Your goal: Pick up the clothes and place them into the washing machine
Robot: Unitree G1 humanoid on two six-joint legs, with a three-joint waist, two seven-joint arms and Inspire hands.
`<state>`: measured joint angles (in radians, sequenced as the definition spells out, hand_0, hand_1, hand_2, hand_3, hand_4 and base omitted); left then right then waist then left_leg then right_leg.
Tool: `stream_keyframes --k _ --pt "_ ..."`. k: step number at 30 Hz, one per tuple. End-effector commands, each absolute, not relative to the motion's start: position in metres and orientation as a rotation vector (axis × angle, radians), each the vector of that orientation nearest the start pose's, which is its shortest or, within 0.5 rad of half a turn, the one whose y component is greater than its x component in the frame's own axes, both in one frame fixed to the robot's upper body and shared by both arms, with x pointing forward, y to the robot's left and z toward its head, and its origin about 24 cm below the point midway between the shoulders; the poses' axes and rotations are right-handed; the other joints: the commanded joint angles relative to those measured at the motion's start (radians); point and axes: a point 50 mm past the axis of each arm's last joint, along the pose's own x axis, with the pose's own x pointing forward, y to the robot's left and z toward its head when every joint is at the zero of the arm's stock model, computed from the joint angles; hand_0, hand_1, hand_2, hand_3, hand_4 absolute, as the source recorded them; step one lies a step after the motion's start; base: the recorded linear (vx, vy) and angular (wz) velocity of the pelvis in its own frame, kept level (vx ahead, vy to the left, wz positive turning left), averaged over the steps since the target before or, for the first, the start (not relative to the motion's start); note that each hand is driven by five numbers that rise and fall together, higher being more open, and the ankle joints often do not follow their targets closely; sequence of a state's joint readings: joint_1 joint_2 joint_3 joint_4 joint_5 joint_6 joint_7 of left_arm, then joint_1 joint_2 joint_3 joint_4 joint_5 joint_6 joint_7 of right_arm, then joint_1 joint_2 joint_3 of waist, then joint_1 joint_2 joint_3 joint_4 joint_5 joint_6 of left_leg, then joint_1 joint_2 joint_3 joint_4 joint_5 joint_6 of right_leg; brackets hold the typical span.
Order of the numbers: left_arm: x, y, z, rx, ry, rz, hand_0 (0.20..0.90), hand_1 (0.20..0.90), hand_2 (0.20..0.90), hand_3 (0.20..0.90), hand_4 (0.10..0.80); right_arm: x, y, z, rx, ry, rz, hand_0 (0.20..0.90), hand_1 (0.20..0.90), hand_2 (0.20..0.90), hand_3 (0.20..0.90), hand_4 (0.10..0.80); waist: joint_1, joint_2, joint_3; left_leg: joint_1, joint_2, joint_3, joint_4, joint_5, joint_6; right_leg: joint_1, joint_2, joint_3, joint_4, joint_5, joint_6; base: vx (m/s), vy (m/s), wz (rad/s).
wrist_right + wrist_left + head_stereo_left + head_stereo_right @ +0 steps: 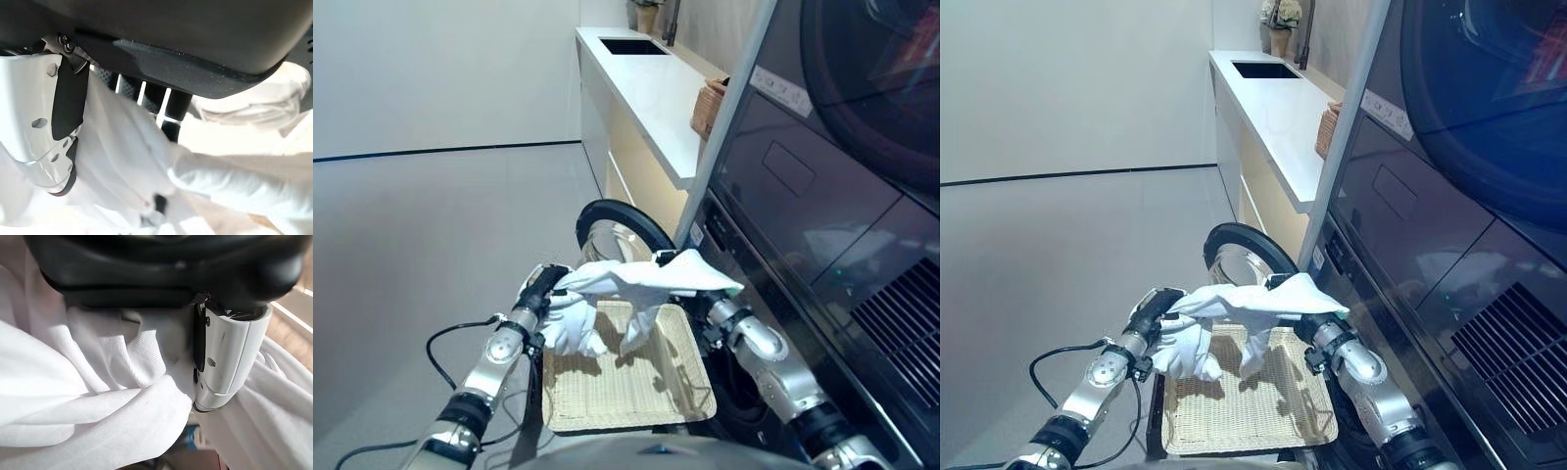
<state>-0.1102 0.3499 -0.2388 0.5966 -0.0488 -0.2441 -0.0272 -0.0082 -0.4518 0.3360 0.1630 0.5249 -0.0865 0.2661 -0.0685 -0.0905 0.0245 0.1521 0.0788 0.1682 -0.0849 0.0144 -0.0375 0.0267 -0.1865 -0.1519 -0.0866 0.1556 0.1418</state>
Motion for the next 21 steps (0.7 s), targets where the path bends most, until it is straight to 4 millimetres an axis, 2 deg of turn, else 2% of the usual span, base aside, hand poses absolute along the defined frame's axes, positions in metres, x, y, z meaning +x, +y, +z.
stream_keyframes --k 1,7,9,13,15,21 --pt "0.284 0.241 0.017 0.384 0.035 0.067 0.2 0.2 0.2 0.2 0.3 0.256 -0.177 0.058 0.056 -0.091 0.468 0.2 0.2 0.2 0.2 0.3 0.0 0.001 -0.024 -0.036 0.043 -0.062 -0.002 0.011 -0.062 0.059 -0.094 -0.021 0.03 -0.039 0.09 0.0 0.0 0.0" --pt "0.301 0.234 0.043 0.414 -0.081 0.092 0.2 0.2 0.2 0.2 0.3 0.25 -0.156 0.054 0.029 -0.079 0.6 0.2 0.2 0.2 0.2 0.3 -0.006 0.001 -0.022 -0.037 0.043 -0.061 -0.002 0.013 -0.065 0.059 -0.095 -0.026 0.028 -0.039 0.089 0.0 0.0 0.0" --pt "0.303 0.232 0.045 0.416 -0.091 0.095 0.2 0.2 0.2 0.2 0.3 0.25 -0.153 0.054 0.021 -0.079 0.614 0.2 0.2 0.2 0.2 0.3 -0.007 0.001 -0.021 -0.037 0.043 -0.061 -0.002 0.013 -0.065 0.059 -0.095 -0.027 0.028 -0.038 0.089 0.0 0.0 0.0" --pt "0.316 0.228 0.066 0.418 -0.169 0.109 0.2 0.2 0.2 0.2 0.3 0.245 -0.147 0.049 -0.037 -0.062 0.666 0.2 0.2 0.2 0.2 0.3 -0.013 0.003 -0.022 -0.036 0.044 -0.064 -0.002 0.011 -0.065 0.061 -0.094 -0.03 0.028 -0.039 0.091 0.0 0.0 0.0" --pt "0.317 0.227 0.069 0.408 -0.18 0.111 0.2 0.2 0.2 0.2 0.3 0.244 -0.147 0.048 -0.036 -0.054 0.671 0.2 0.2 0.2 0.2 0.3 -0.014 0.004 -0.022 -0.036 0.044 -0.064 -0.002 0.011 -0.065 0.061 -0.094 -0.03 0.028 -0.039 0.091 0.0 0.0 0.0" --pt "0.326 0.227 0.086 0.327 -0.239 0.136 0.2 0.2 0.2 0.2 0.3 0.236 -0.147 0.021 -0.037 0.066 0.699 0.2 0.2 0.2 0.2 0.3 -0.014 0.005 -0.024 -0.034 0.043 -0.067 -0.002 0.01 -0.065 0.065 -0.097 -0.031 0.028 -0.039 0.093 0.0 0.0 0.0"
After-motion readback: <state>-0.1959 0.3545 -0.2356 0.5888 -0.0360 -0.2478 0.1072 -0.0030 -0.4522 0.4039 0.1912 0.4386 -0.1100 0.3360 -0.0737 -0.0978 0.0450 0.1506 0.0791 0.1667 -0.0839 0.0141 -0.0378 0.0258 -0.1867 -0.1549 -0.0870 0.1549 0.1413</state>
